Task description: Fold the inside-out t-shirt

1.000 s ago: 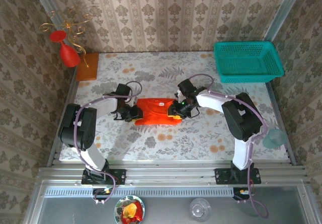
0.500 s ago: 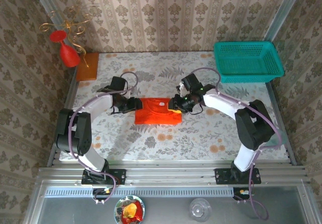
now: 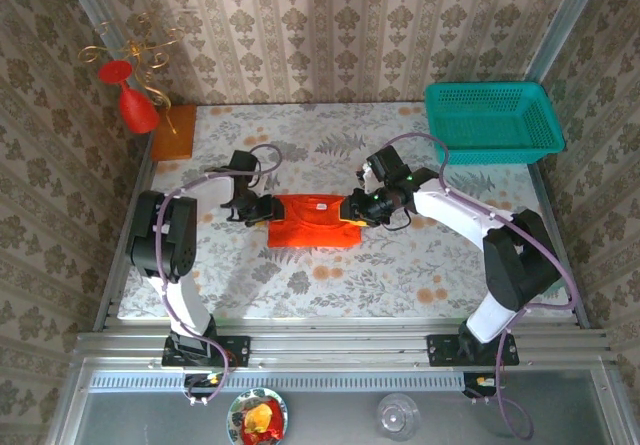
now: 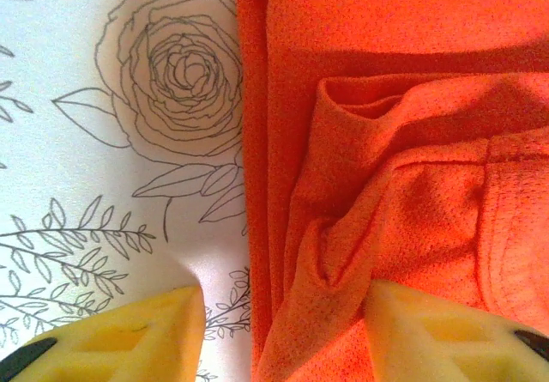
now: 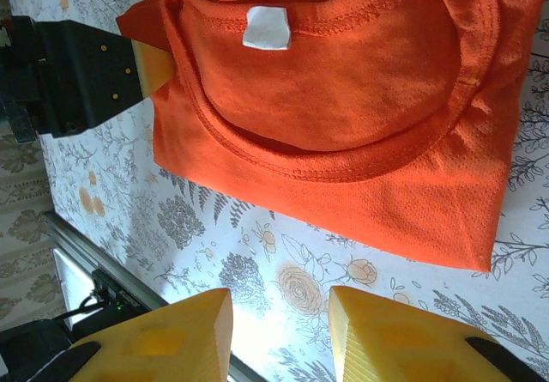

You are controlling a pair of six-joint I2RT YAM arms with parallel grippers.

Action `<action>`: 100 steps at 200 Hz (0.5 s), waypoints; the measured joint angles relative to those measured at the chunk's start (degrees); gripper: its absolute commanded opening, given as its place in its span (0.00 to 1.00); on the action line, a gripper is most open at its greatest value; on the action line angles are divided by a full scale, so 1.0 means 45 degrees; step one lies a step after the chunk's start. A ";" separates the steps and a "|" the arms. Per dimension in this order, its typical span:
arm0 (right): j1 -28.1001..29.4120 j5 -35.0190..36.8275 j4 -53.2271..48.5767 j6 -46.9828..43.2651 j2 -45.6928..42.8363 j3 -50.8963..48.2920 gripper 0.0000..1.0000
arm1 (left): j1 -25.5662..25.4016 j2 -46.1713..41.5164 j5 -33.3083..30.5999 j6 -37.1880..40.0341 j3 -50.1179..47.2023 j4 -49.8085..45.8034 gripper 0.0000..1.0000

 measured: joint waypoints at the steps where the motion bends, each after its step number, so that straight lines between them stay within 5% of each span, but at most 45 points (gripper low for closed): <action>1: 0.0000 0.0000 -0.0005 0.0000 -0.0005 0.0000 0.36 | -0.0010 0.0005 -0.0019 -0.0010 0.0005 -0.0005 0.48; 100: -0.0029 0.0189 -0.0155 -0.0005 -0.0010 -0.0155 0.36 | -0.1350 0.0646 -0.2229 0.0209 0.1180 -0.1209 0.29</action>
